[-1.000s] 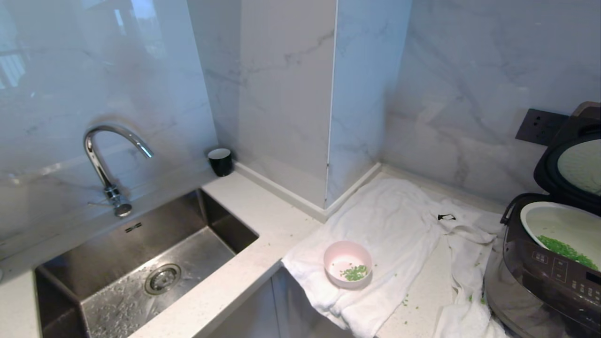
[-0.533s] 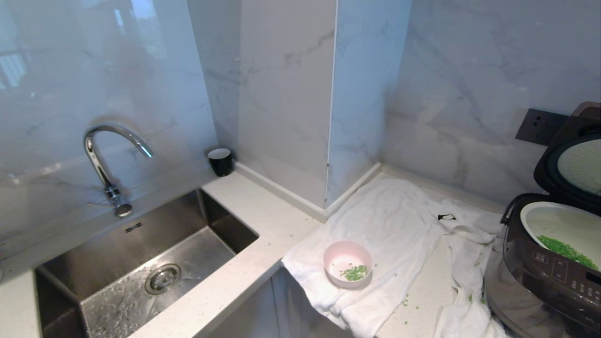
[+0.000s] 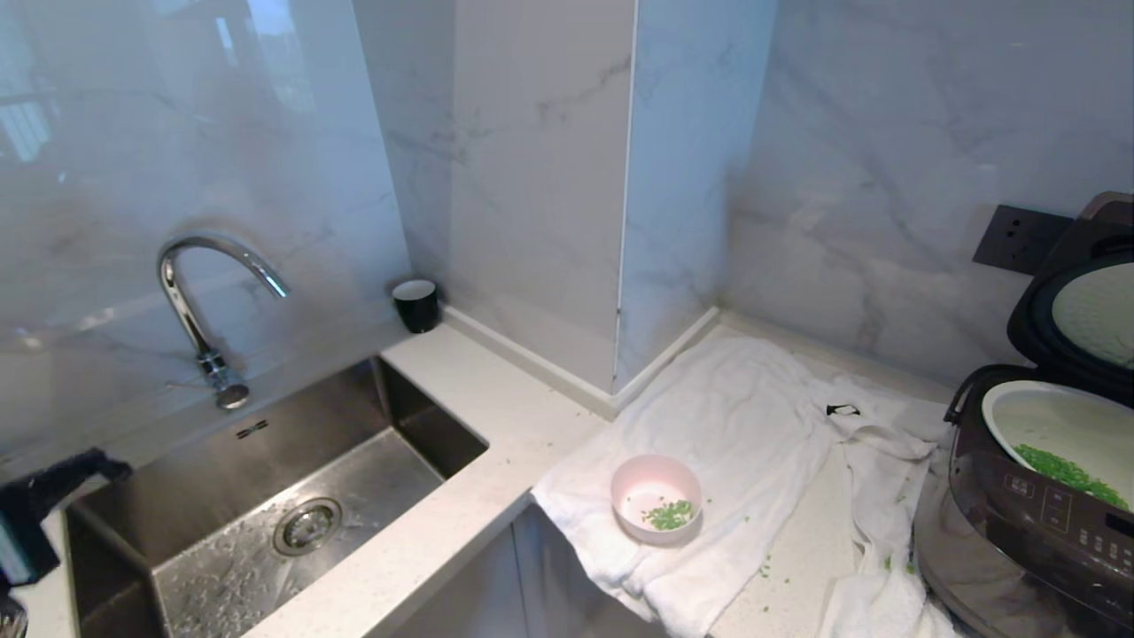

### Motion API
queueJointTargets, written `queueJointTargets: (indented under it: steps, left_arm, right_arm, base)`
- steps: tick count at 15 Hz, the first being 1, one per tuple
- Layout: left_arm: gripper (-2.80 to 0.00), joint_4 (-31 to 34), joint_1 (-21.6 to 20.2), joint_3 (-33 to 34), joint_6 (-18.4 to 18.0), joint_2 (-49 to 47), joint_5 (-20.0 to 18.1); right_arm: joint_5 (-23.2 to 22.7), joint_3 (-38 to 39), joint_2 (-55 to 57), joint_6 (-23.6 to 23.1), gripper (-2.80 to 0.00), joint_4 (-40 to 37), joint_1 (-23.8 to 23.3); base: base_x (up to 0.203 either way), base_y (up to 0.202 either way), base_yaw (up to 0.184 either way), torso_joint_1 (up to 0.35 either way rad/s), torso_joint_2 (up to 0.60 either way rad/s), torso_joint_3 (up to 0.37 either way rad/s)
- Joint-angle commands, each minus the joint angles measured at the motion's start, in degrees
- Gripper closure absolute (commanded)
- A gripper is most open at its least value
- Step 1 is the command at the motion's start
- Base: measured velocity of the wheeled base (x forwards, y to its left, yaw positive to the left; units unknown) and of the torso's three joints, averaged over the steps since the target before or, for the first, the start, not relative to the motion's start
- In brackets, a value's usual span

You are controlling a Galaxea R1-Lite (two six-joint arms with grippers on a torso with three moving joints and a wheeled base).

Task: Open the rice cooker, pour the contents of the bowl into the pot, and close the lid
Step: Turn on the tap

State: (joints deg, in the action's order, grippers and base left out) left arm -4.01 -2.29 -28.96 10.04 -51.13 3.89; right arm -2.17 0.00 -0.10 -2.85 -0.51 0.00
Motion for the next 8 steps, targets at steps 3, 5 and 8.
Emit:
queueJointTargets:
  steps: [3,5,8]
  left_arm:
    - [0.00,-1.52,-1.82,-15.77,5.00,-32.31,4.91]
    - [0.00,-1.95,-3.56,-21.60,8.26,-41.76,8.44]
    - [0.00,-2.16,-9.46,-30.49,10.01,-53.59,10.98]
  right_arm:
    - [-0.03,0.00,0.10,-0.05,0.00,-0.02,0.01]
    - [-0.03,0.00,0.10,-0.05,0.00,-0.02,0.00]
    - [-0.03,0.00,0.10,-0.05,0.00,-0.02,0.00]
  base:
    - [0.000,0.000,0.000,0.000,0.00,0.000]
    - [0.000,0.000,0.000,0.000,0.00,0.000]
    - [0.000,0.000,0.000,0.000,0.00,0.000]
